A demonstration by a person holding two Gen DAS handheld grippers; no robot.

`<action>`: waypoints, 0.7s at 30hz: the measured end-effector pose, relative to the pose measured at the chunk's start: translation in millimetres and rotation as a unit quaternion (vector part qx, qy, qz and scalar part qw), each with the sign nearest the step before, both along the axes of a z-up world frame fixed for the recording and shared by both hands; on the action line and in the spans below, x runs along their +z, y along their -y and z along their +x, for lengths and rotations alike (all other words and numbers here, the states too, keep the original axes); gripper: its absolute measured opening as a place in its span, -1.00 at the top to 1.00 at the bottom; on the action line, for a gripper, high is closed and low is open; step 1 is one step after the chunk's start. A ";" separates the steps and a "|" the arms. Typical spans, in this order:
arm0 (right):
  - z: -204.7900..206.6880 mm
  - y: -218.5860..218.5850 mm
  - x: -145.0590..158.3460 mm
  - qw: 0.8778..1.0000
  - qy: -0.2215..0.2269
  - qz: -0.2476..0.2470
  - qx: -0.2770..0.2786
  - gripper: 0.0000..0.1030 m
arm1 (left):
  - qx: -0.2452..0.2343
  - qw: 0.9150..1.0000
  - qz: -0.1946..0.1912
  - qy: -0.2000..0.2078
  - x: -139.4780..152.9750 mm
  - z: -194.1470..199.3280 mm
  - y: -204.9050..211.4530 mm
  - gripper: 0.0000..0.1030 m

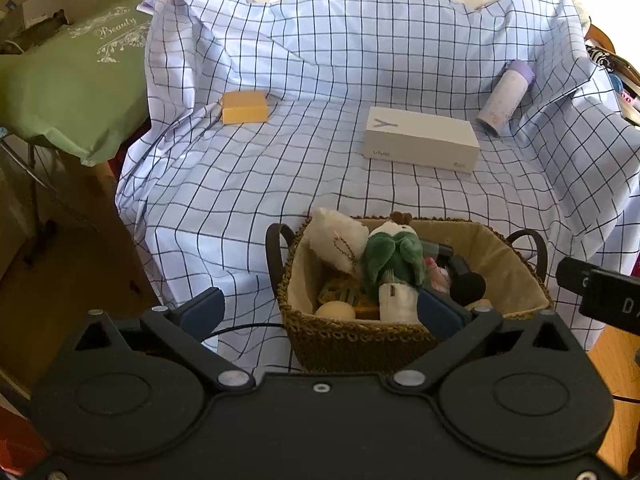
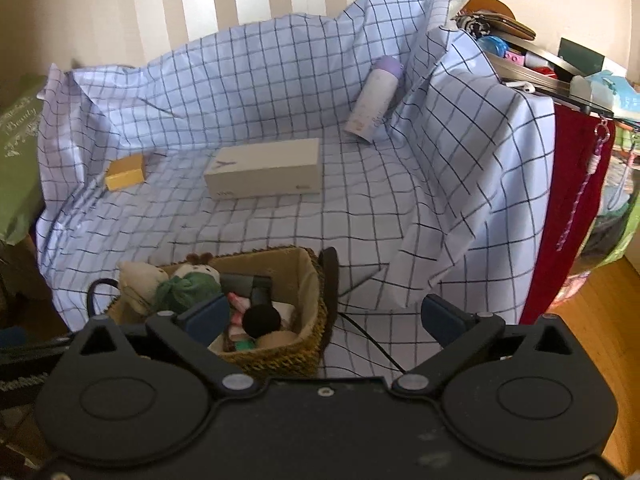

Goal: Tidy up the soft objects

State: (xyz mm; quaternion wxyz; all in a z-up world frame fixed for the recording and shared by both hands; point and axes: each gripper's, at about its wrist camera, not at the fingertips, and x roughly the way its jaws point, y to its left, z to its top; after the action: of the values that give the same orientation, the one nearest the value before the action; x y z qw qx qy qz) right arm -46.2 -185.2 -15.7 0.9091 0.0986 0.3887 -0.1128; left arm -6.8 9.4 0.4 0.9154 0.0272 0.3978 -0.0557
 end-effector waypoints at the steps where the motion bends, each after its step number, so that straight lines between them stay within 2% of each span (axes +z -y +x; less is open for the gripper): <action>1: 1.7 -0.2 -1.8 1.000 -0.011 -0.004 -0.001 -1.00 | 0.001 1.000 -0.002 -0.004 -0.4 0.0 -0.6 -0.93; 6: 8.0 0.1 -11.1 0.998 -0.055 -0.012 0.002 -1.00 | 0.006 1.000 -0.005 -0.013 -2.6 1.0 -2.1 -0.93; 21: 4.4 -1.6 -13.2 0.998 -0.063 -0.006 0.009 -1.00 | 0.016 0.999 0.008 -0.038 -7.0 1.4 -1.1 -0.93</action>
State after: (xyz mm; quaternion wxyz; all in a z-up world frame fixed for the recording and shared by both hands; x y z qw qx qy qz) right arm -41.8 -183.7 -28.9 0.8843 0.0824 0.4456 -0.1129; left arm -5.4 10.4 -6.5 0.9002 0.0257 0.4328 -0.0392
